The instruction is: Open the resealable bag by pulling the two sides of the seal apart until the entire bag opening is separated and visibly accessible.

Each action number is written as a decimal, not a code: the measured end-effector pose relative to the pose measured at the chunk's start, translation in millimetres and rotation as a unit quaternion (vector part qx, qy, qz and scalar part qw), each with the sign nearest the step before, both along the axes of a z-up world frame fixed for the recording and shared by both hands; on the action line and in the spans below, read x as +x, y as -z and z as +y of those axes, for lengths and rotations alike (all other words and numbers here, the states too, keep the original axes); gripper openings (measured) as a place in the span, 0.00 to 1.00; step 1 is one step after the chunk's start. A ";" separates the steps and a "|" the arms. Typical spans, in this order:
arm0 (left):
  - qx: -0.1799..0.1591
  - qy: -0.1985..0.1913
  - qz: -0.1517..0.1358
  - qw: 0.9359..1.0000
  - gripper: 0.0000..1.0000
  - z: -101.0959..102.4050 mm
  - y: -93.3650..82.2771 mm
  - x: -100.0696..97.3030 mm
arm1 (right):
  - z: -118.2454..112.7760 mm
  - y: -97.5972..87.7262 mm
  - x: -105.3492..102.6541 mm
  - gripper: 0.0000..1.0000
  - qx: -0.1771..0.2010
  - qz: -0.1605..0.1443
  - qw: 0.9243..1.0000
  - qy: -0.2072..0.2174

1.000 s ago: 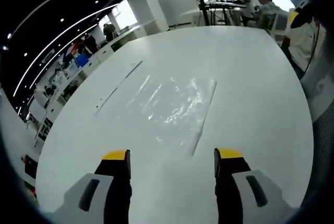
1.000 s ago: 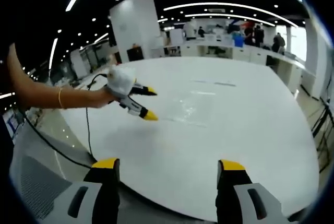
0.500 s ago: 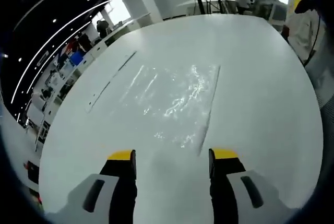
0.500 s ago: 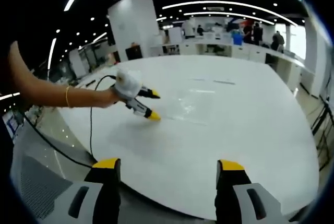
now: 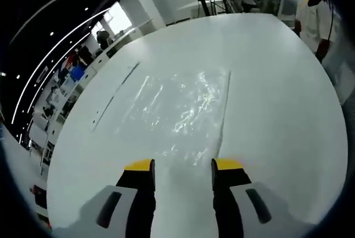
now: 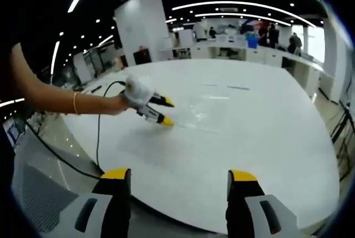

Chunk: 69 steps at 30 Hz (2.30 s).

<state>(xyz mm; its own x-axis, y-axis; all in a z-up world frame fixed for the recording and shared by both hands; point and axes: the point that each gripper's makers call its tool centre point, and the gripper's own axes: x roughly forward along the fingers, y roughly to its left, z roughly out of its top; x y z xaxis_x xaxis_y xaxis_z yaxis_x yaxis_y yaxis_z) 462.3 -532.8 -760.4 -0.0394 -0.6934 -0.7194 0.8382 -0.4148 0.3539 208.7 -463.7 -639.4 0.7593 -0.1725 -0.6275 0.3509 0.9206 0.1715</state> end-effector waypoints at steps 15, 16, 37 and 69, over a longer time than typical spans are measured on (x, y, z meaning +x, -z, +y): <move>0.017 0.071 -0.011 0.997 0.06 5.9 9.0 -19.5 | -0.8 -0.4 -0.2 0.68 0.001 -0.002 1.000 0.001; 0.017 0.072 -0.010 0.997 0.04 5.6 9.5 -18.9 | -0.7 -0.4 -0.1 0.68 0.001 -0.002 1.000 0.002; 0.012 0.073 -0.007 0.997 0.00 16.6 -7.4 -24.6 | -0.9 -2.9 0.7 0.68 -0.002 -0.007 1.000 0.002; -0.012 0.162 -0.008 0.987 0.00 56.1 -80.4 -85.8 | 6.3 -7.3 7.2 0.66 -0.012 -0.015 0.999 -0.027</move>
<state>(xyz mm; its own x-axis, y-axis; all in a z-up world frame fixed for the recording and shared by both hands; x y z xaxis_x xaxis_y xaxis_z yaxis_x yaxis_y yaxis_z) 376.5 -476.7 -680.0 -0.2511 -0.6626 -0.7056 0.6576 -0.6517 0.3780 215.8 -457.4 -632.1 0.7864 -0.1454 -0.6004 0.2952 0.9422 0.1584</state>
